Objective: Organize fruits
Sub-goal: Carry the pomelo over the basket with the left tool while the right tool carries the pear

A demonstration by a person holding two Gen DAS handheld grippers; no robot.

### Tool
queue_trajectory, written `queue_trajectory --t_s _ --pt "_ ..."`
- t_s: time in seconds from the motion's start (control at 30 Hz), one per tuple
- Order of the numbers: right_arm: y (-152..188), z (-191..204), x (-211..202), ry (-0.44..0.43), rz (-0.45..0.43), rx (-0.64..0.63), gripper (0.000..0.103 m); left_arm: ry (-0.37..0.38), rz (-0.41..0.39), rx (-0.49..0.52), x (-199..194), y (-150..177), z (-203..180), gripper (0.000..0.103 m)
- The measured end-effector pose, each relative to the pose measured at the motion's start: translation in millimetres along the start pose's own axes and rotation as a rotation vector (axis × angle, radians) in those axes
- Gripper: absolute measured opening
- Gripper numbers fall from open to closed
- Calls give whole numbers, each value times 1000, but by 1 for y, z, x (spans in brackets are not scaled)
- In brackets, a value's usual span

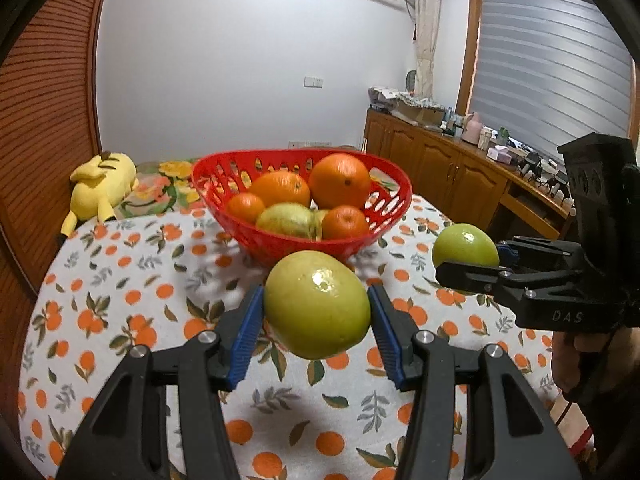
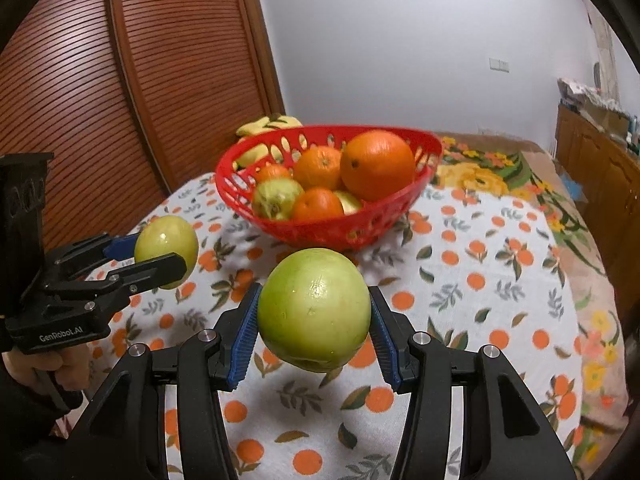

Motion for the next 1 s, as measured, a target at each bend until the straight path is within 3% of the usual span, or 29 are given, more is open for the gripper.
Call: queue_trajectory --t_s 0.47,1.0 --pt "-61 -1 9 9 -19 -95 52 4 -51 11 11 -57 14 52" --pt "-142 -43 85 -11 39 -156 52 -37 -24 16 89 -122 49 52"
Point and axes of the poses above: each gripper's, at about its wrist camera, not at the fingertips, and x roughly the way its jaws point, z to its left, y to its underside, the point moved 8 cm from there along x, roughly the way its jaws point, and after that the axes turned 11 degrees about -y, right-handed, at the moved point
